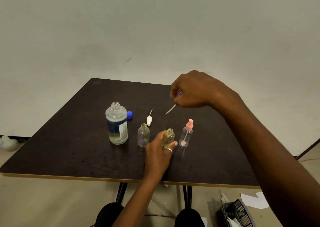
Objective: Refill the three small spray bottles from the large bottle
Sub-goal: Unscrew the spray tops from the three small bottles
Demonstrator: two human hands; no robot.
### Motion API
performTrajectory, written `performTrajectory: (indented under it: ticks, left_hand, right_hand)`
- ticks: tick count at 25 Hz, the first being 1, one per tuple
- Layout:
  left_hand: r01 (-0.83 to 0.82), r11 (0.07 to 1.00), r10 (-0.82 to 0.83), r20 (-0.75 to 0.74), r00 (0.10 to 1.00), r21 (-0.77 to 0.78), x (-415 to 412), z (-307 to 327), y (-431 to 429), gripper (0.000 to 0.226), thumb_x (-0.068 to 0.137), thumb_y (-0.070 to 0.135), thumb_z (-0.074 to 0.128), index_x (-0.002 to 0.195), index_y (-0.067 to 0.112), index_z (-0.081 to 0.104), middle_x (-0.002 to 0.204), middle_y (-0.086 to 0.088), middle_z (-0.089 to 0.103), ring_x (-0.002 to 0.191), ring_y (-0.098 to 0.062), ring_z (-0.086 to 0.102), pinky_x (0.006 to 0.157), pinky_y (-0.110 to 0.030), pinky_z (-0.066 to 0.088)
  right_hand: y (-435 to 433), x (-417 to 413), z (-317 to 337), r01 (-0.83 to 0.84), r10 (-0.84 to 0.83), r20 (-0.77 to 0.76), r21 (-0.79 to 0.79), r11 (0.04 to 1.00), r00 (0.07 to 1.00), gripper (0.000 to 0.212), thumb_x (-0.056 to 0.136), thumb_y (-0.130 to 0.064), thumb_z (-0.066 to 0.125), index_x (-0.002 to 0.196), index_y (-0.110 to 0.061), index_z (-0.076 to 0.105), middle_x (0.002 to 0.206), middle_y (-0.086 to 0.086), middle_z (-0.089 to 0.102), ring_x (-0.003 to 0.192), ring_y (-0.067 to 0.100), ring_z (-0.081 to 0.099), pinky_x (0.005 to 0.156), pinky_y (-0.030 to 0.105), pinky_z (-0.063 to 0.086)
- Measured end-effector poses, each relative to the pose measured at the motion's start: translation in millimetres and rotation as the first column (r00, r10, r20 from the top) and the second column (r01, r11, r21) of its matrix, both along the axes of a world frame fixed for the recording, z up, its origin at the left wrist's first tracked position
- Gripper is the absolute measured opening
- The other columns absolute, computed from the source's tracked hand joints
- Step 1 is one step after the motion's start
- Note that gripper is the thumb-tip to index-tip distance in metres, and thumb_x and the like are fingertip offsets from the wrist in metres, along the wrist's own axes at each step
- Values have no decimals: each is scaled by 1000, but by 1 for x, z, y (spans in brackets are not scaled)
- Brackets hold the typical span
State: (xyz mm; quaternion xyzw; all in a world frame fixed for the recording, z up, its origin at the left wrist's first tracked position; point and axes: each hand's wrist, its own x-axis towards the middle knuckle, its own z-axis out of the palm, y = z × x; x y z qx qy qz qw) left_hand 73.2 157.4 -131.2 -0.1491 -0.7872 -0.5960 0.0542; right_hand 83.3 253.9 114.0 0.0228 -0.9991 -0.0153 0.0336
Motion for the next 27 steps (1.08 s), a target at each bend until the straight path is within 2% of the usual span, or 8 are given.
performTrajectory:
  ticks: [3,5,8,10,13,16,22,27]
  left_hand:
    - [-1,1000,0,15,1000,17,1,1,-1,46,82,27,79,125,23,62,106,10,70,94,-1,65,74,0,46]
    - [1,1000,-2,14,1000,27,2,0,-1,44,81,27,79,122,25,63,103,12,70,91,2,65,76,-5,50]
    - [-11,999,11,-8,1000,39,3,1,-1,40,80,26,80,118,25,65,97,13,70,87,3,66,78,-14,54]
    - [-16,999,17,-14,1000,51,3,0,-1,43,80,25,80,120,23,65,99,9,72,89,-2,68,80,-19,56]
    - [-16,999,17,-24,1000,40,2,0,-2,43,80,26,81,119,23,65,100,7,73,89,-3,68,80,-18,55]
    - [-8,999,9,-18,1000,32,2,1,-2,41,79,27,80,118,25,65,101,8,73,87,2,65,76,-2,45]
    - [1,1000,-1,-10,1000,15,2,1,-4,43,82,28,78,122,26,63,108,9,71,87,12,58,76,5,38]
    - [4,1000,-4,-19,1000,15,2,1,-3,44,82,29,77,124,26,62,111,10,71,95,7,61,80,2,42]
  right_hand:
    - [-1,-15,-6,62,-61,-59,12,998,996,14,74,-17,58,83,-19,69,85,4,66,81,24,62,70,36,55]
    - [-3,-28,-17,102,-102,-64,-2,995,993,12,72,-15,57,80,-12,66,79,7,63,74,24,60,62,31,51]
    - [-10,-54,-41,175,-176,-4,-73,982,984,7,65,-7,58,60,-9,62,54,4,60,52,17,59,47,23,38]
    - [-13,-73,-61,226,-220,78,-75,971,972,12,62,-5,61,52,-11,65,40,0,57,45,11,60,47,23,43]
    - [-10,-102,-94,298,-279,182,-88,950,943,11,72,-6,67,63,-8,72,51,2,67,50,11,68,62,28,58]
    - [-3,-122,-119,353,-321,259,-85,932,911,8,79,-6,66,74,-5,73,60,4,72,54,13,71,71,32,61]
    - [2,-137,-146,406,-352,351,-92,909,868,5,79,-5,67,83,-2,68,65,9,73,60,19,73,73,36,62]
    - [5,-142,-153,412,-346,369,-116,904,863,6,81,-5,65,85,-1,68,68,10,74,61,20,73,73,37,62]
